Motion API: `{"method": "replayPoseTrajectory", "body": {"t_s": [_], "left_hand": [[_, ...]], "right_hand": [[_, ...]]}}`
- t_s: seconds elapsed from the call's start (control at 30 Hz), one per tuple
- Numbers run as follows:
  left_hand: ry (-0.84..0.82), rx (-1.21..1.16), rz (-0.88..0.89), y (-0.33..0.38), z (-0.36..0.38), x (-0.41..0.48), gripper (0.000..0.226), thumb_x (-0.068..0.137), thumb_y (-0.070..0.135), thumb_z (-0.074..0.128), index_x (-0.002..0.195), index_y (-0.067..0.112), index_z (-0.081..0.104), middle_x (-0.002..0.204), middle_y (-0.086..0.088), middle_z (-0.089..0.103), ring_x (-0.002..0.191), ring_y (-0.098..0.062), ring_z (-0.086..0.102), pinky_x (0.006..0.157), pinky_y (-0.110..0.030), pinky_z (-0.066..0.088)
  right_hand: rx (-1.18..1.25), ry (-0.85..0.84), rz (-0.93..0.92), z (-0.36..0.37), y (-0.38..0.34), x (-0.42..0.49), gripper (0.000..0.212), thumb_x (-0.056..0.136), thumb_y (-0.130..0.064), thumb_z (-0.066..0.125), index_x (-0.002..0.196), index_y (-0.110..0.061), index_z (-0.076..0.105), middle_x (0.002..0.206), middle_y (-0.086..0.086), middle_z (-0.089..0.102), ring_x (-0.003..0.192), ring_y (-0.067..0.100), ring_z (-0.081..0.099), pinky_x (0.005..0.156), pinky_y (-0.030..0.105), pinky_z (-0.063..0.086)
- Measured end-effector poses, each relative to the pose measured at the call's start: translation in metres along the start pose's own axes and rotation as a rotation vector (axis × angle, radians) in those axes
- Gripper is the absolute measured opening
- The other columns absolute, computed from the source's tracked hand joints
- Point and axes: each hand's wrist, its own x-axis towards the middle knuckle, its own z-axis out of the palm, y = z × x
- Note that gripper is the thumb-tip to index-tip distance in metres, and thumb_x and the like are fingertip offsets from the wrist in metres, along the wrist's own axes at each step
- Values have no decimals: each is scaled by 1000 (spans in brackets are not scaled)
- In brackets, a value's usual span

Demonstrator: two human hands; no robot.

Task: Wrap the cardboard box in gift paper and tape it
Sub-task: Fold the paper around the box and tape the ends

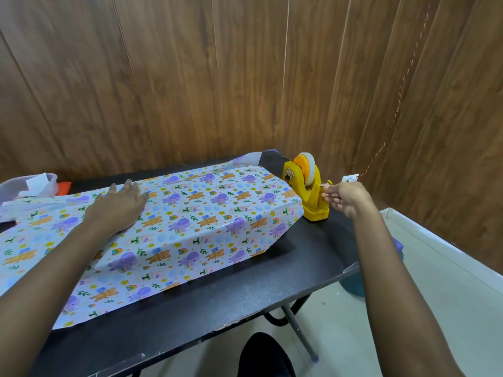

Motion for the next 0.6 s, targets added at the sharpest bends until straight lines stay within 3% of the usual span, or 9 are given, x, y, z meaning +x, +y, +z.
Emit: {"method": "replayPoseTrajectory", "body": {"t_s": [0.07,0.2,0.37,0.5,0.6], "left_hand": [[-5,6,1,0,0,0,56,102,40,14,151,12,7,158,-4,-3,145,-28,1,116,-47,14],[2,3,-5,1,-1,-1,57,102,40,13,151,13,7,158,-3,-3,146,-27,1,116,-47,14],[7,33,1,3,-2,-5,56,102,39,13,151,12,6,159,-4,-2,146,-27,2,116,-47,14],[9,37,-1,2,-1,-6,56,102,39,12,151,12,6,158,-5,-3,145,-28,1,116,-47,14],[11,32,-5,1,-1,-4,56,102,39,12,150,12,6,159,-5,-3,145,-28,1,116,-47,14]], "right_hand": [[109,3,12,2,5,1,23,94,-6,52,72,-8,56,57,4,62,59,11,52,51,18,40],[337,34,60,6,15,2,22,94,-1,50,73,-5,55,40,0,60,46,9,60,38,15,46],[486,60,131,14,11,-1,23,95,5,40,76,0,50,72,11,53,64,15,53,33,19,47],[562,78,215,17,30,-5,27,95,9,28,76,1,46,76,12,47,67,17,50,28,22,44],[609,-7,114,13,43,-17,26,97,6,35,75,-1,47,74,10,47,58,11,55,35,16,47]]}}
